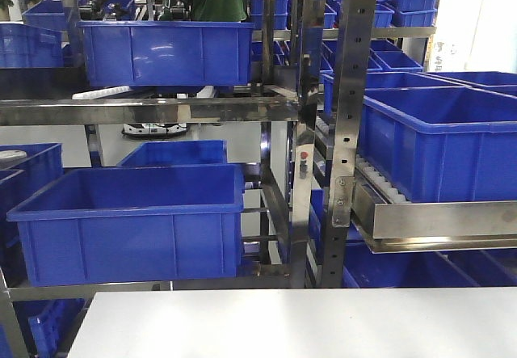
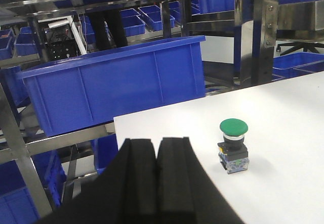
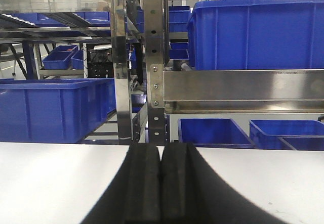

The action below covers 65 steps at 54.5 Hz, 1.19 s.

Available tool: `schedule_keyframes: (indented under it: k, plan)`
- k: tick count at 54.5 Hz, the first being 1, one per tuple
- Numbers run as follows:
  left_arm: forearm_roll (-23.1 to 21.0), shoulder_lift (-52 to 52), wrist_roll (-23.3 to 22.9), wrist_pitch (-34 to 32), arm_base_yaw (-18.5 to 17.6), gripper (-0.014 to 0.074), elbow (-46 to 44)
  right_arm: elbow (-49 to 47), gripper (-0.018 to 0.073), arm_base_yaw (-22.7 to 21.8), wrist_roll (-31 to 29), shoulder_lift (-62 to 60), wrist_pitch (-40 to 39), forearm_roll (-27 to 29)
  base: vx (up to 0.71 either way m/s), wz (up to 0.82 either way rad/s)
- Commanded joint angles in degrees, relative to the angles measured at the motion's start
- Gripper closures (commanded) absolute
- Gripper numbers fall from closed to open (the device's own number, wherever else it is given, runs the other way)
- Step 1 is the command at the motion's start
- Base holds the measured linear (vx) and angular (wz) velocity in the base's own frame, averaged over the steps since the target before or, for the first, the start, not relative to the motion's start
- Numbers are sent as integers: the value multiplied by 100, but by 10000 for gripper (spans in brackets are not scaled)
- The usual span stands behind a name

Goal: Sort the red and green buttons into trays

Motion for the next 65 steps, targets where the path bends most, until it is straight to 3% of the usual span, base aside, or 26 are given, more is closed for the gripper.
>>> schedule_keyframes:
  k: [1,42,50,54,59,65]
  plan:
    - [-7,-18,-49,-461,-24,602,-157,43,567,-24,-11,-34,-445,-50,0,0]
    - [-7,-18,-44,-486,-24,602,-157,43,567,-24,-11,-34,-564,-50,0,0]
    - [-7,-18,-49,-961,-24,602,-205,25,567,-24,-5,-34,-1368,-15,0,0]
    - [-67,-18,-61,-1729,-24,602,-241,-162,567,-24,-5,-29,-1665,86,0,0]
    - [-377,31,-67,-2369,-24,602,-627,-896,567,-24,-5,128,-1510,238,0,0]
    - [-388,592,316,-2387,-18,602,-1493,-1950,567,-24,-157,908,-1605,223,0,0]
